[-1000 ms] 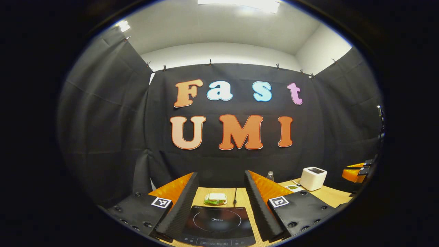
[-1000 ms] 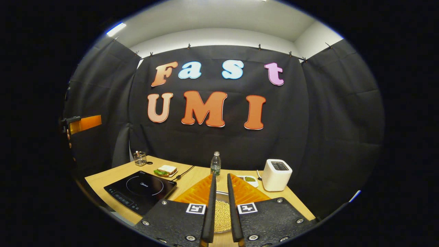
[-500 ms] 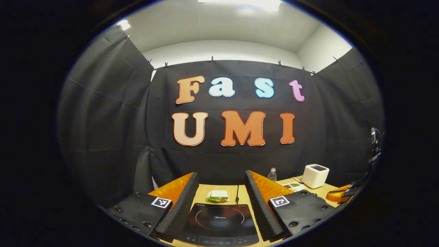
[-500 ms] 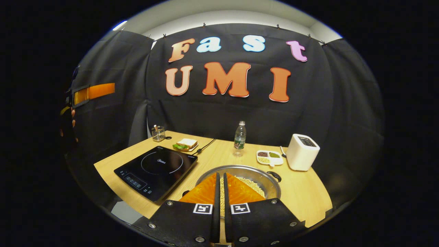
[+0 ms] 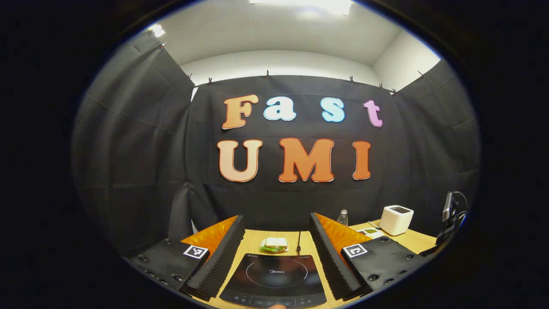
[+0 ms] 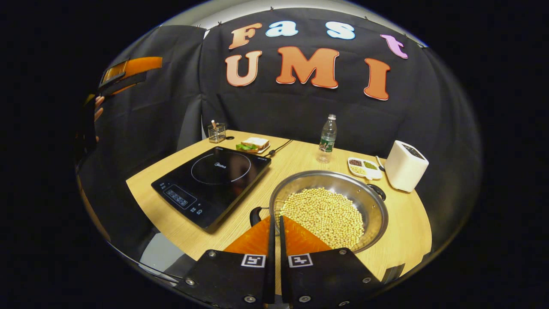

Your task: First push the handle of the pot to place it horizontally, then grasp the pot with both hands and set it on the induction cooktop.

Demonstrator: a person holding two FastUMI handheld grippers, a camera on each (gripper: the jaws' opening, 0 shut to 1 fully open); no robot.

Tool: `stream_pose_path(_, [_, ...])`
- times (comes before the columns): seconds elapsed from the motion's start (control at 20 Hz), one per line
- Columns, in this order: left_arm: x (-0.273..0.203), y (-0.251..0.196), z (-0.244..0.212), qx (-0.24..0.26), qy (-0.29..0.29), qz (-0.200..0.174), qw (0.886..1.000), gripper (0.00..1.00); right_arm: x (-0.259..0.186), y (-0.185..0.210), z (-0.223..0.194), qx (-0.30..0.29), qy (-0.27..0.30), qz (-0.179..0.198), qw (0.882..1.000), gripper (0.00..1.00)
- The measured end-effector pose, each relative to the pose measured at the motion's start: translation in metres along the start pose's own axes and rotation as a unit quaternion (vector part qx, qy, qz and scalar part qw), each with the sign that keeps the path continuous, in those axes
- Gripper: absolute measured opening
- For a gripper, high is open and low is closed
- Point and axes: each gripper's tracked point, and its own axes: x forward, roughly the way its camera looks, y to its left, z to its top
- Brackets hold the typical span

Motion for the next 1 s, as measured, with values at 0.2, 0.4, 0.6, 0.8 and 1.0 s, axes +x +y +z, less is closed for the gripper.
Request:
stream_pose_path(0.2, [0.001, 0.002, -0.008, -0.002, 0.006, 0.002, 1.000, 0.99, 0.005, 0.009, -0.021, -0.009, 0.028, 0.011, 1.000, 0.06])
stream_pose_path(0.4, [0.005, 0.007, -0.014, -0.005, 0.012, 0.007, 1.000, 0.98, 0.011, 0.019, -0.040, -0.010, 0.054, 0.020, 0.998, 0.05])
stream_pose_path(0.6, [0.006, 0.010, -0.017, -0.006, 0.008, 0.007, 1.000, 0.98, 0.018, 0.025, -0.055, -0.005, 0.079, 0.026, 0.996, 0.05])
stream_pose_path(0.8, [0.007, 0.017, -0.021, -0.004, 0.010, 0.012, 1.000, 0.97, 0.025, 0.031, -0.066, -0.007, 0.100, 0.028, 0.995, 0.05])
stream_pose_path(1.0, [0.008, 0.023, -0.023, 0.001, 0.011, 0.017, 1.000, 0.97, 0.036, 0.033, -0.060, 0.002, 0.102, 0.028, 0.994, 0.05])
